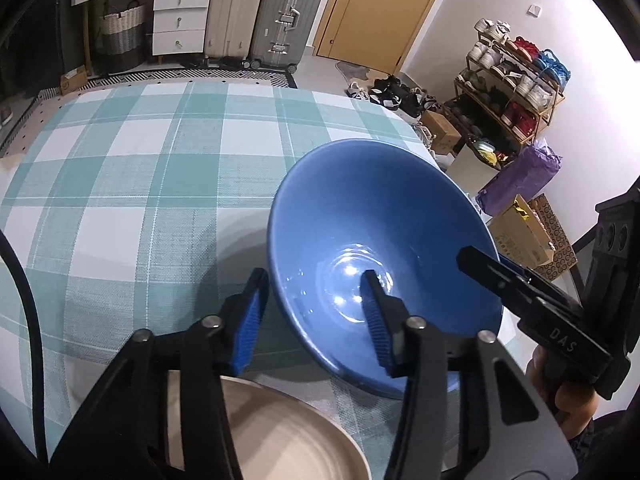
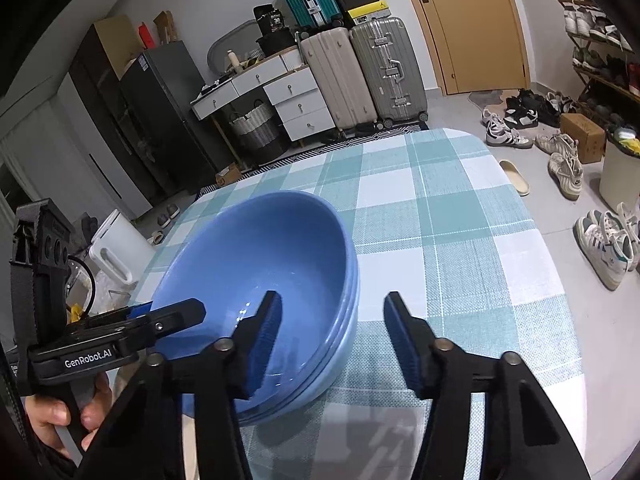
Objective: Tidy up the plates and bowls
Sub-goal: 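Lift the nested blue bowls with both tools and carry them over the cream plate stack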
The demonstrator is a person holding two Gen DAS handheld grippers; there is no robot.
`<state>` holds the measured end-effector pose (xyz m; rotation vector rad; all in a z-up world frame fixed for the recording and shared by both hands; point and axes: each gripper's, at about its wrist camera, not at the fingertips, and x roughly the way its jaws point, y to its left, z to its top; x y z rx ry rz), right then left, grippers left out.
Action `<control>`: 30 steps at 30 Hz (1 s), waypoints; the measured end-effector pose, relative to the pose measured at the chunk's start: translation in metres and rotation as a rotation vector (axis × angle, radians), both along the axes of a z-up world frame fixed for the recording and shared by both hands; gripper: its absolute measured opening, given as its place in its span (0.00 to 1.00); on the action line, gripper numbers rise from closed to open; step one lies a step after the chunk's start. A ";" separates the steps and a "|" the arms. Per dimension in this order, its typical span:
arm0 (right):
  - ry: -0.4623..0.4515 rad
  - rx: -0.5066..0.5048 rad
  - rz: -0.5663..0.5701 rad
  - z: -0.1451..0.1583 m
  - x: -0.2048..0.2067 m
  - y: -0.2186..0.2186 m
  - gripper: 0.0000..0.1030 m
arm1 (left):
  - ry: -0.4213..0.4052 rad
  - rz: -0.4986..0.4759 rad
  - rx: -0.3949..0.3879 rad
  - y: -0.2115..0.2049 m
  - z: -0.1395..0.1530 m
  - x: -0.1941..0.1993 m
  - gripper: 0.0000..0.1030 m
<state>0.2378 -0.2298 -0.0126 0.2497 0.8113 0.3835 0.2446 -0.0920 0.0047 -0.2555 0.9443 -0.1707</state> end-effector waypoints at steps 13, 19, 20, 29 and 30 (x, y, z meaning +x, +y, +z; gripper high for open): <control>-0.012 -0.045 -0.013 0.003 -0.006 0.005 0.27 | -0.006 0.023 0.015 0.002 0.000 -0.006 0.27; -0.006 -0.046 -0.025 0.005 -0.007 0.005 0.27 | 0.000 0.020 0.020 0.001 0.000 -0.009 0.27; -0.006 -0.045 -0.024 0.005 -0.007 0.005 0.27 | -0.002 0.020 0.022 0.001 0.000 -0.010 0.27; -0.021 -0.049 -0.030 0.014 -0.016 0.004 0.27 | -0.025 0.013 0.031 -0.001 0.013 -0.023 0.27; -0.024 -0.048 -0.031 0.016 -0.018 0.004 0.27 | -0.027 0.012 0.031 -0.001 0.016 -0.026 0.27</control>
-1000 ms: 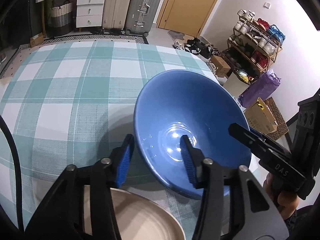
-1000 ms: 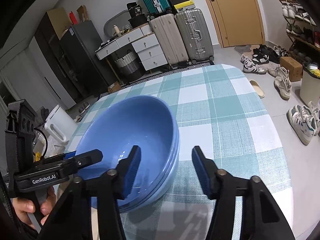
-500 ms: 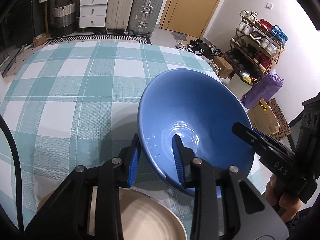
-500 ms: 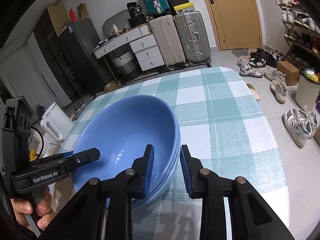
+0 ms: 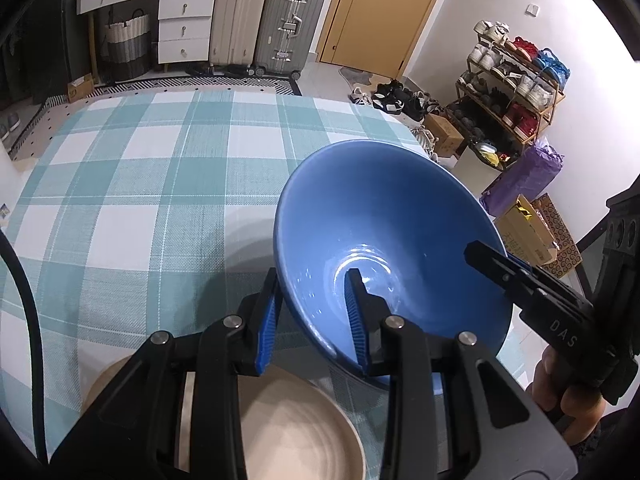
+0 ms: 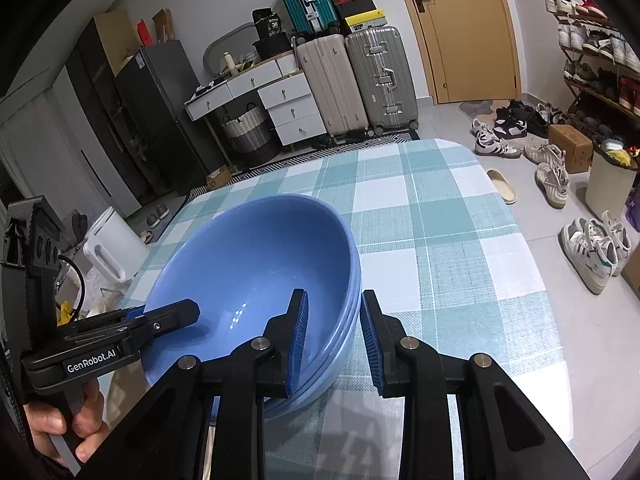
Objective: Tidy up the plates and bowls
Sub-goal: 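Lift the nested blue bowls with both tools and carry them over the cream plate stack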
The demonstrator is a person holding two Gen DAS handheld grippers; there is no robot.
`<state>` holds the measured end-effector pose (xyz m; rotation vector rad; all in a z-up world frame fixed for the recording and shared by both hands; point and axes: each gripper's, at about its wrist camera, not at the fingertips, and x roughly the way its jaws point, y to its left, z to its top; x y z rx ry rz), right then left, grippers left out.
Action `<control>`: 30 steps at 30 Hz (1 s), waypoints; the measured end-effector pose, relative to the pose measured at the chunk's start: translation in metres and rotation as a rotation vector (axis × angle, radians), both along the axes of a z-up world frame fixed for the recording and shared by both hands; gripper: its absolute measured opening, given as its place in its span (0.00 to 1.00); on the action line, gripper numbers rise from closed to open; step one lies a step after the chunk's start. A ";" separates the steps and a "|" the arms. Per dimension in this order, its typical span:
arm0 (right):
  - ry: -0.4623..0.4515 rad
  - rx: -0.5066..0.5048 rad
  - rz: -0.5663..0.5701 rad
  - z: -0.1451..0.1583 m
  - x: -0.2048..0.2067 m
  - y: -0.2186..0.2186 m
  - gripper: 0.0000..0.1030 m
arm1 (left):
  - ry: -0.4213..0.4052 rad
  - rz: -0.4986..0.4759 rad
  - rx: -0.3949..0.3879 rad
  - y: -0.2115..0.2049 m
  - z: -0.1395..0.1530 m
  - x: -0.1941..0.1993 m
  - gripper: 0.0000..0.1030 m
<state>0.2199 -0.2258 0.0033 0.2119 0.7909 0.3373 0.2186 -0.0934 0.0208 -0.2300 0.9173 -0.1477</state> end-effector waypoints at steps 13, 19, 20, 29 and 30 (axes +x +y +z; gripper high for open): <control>-0.069 -0.005 0.013 0.044 -0.040 0.009 0.27 | -0.077 0.011 0.011 0.008 0.050 -0.055 0.28; -0.090 -0.005 0.034 0.060 -0.060 0.022 0.27 | -0.103 0.034 0.021 0.019 0.070 -0.085 0.27; -0.095 -0.006 0.041 0.062 -0.064 0.025 0.27 | -0.106 0.037 0.023 0.021 0.073 -0.089 0.27; -0.117 -0.017 0.089 0.076 -0.087 0.056 0.27 | -0.131 0.079 0.036 0.047 0.092 -0.135 0.28; -0.118 -0.017 0.094 0.077 -0.090 0.060 0.27 | -0.133 0.084 0.037 0.051 0.093 -0.140 0.28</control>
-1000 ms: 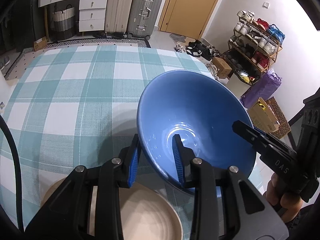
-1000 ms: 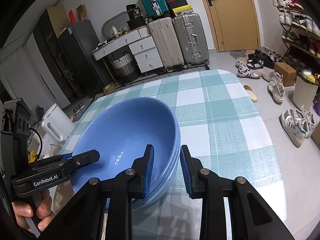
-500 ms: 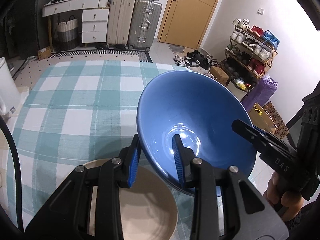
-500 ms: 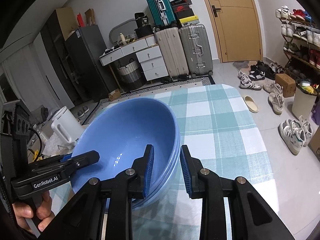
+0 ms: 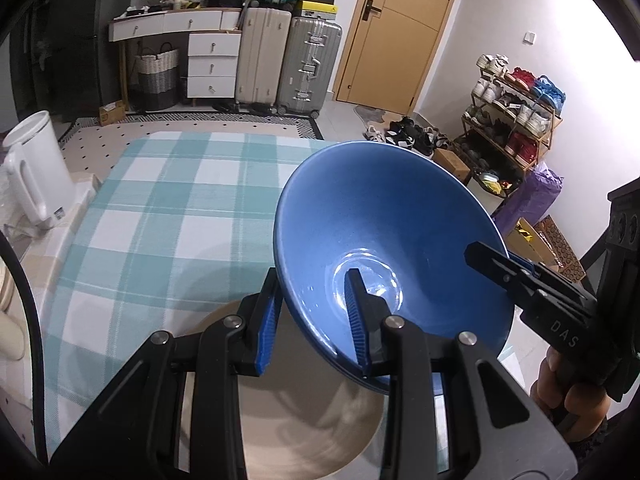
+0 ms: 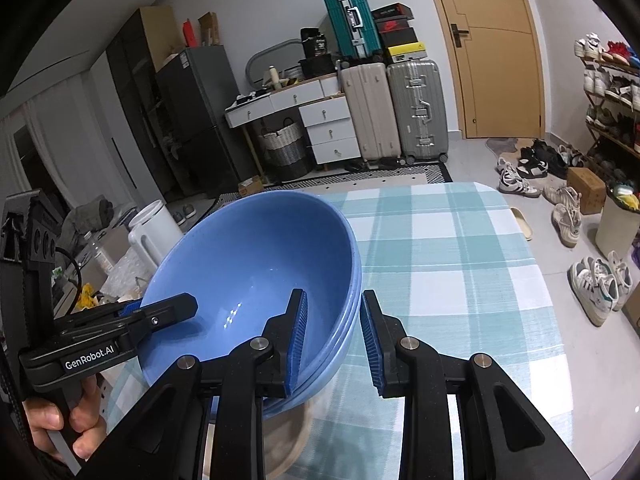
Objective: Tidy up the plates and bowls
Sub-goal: 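Lift the nested blue bowls with both tools and carry them over the cream plate stack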
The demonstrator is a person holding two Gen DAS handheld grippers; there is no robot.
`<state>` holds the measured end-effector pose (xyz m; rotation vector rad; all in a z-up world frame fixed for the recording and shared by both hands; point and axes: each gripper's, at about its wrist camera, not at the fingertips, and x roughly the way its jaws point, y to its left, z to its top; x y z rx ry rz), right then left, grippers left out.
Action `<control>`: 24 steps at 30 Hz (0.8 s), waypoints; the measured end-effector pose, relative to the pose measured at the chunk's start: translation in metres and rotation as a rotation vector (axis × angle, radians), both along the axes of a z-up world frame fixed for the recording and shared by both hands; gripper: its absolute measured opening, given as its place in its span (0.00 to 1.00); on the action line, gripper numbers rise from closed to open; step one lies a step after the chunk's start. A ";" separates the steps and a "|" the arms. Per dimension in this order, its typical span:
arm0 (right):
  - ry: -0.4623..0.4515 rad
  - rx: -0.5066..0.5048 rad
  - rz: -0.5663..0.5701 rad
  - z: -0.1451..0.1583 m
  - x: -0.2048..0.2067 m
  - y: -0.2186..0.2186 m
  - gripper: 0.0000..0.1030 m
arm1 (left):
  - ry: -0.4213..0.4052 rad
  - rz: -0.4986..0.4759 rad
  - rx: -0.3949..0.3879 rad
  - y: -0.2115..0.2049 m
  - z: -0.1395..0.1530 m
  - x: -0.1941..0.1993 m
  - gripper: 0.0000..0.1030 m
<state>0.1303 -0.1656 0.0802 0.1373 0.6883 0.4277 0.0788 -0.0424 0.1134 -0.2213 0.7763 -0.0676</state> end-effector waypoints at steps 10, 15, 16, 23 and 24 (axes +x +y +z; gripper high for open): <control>0.014 -0.012 0.055 -0.007 -0.020 0.038 0.27 | 0.010 0.055 0.013 0.032 -0.005 -0.039 0.28; 0.028 -0.026 0.083 -0.016 -0.021 0.052 0.27 | 0.016 0.069 0.024 0.043 -0.014 -0.044 0.28; 0.030 -0.028 0.085 -0.018 -0.021 0.055 0.27 | 0.023 0.074 0.021 0.046 -0.017 -0.046 0.28; 0.061 -0.029 0.111 -0.034 -0.021 0.070 0.28 | 0.060 0.099 0.012 0.061 -0.043 -0.052 0.28; 0.065 -0.032 0.115 -0.036 -0.021 0.073 0.28 | 0.064 0.101 0.011 0.062 -0.046 -0.050 0.28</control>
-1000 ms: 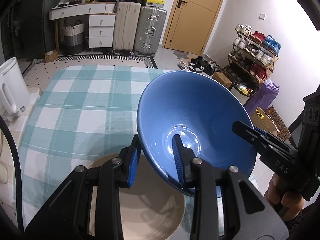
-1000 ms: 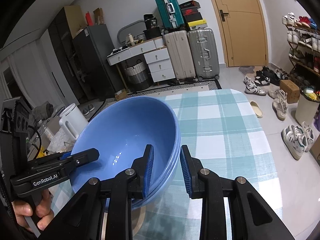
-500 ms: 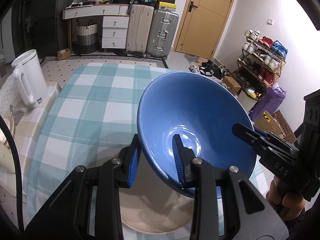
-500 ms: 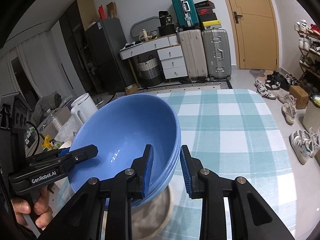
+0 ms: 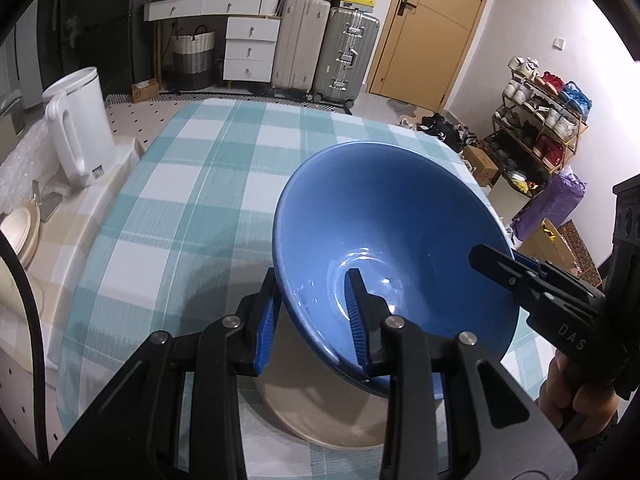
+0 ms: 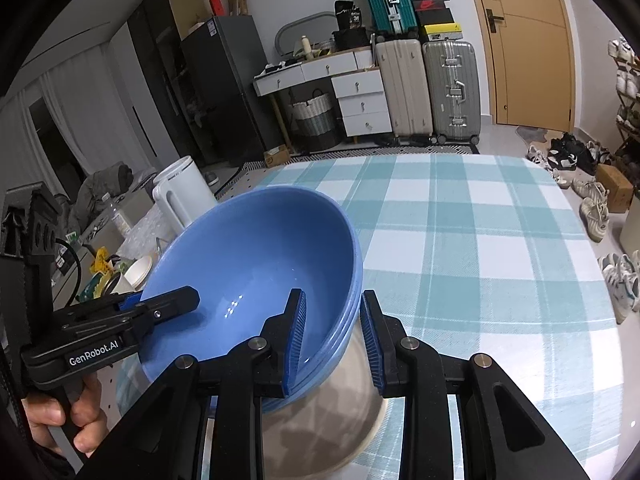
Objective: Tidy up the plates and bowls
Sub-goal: 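Lift the nested blue bowls with both tools and carry them over the cream plate stack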
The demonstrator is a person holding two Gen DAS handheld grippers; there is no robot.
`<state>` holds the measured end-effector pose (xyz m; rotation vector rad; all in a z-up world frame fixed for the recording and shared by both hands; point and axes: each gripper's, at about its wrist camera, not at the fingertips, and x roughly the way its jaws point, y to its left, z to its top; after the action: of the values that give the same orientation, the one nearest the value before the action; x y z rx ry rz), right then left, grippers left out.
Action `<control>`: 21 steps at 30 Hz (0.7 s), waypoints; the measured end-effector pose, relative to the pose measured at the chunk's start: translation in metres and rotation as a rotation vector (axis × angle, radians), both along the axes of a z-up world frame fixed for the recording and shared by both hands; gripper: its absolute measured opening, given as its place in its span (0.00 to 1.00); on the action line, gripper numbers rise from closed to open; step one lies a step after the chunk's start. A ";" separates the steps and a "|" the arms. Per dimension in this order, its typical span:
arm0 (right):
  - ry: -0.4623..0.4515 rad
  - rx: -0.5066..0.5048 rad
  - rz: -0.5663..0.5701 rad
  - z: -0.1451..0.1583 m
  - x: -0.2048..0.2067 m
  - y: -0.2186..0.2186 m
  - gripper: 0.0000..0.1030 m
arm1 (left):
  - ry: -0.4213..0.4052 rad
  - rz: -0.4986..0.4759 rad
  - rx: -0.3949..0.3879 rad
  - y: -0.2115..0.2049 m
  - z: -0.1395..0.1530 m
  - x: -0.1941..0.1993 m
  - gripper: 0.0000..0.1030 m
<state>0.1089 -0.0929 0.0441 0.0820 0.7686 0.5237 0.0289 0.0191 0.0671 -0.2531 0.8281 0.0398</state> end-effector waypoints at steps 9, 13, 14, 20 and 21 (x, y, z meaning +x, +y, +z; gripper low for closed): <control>0.021 -0.046 0.012 -0.019 0.001 0.009 0.28 | 0.025 0.004 -0.008 0.006 -0.027 0.011 0.28; 0.014 -0.057 0.008 -0.024 0.004 0.008 0.28 | 0.013 0.002 0.019 0.001 -0.029 0.015 0.28; 0.013 -0.059 0.007 -0.024 0.004 0.008 0.28 | 0.013 0.003 0.023 -0.001 -0.030 0.016 0.28; 0.016 -0.056 0.005 -0.025 0.005 0.006 0.28 | 0.020 -0.014 0.022 -0.005 -0.031 0.019 0.28; 0.019 -0.060 0.004 -0.026 0.007 0.006 0.28 | 0.019 -0.015 0.027 -0.006 -0.030 0.019 0.28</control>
<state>0.1158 -0.0872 0.0184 0.0299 0.8025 0.5041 0.0483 0.0133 0.0370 -0.2211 0.8481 0.0396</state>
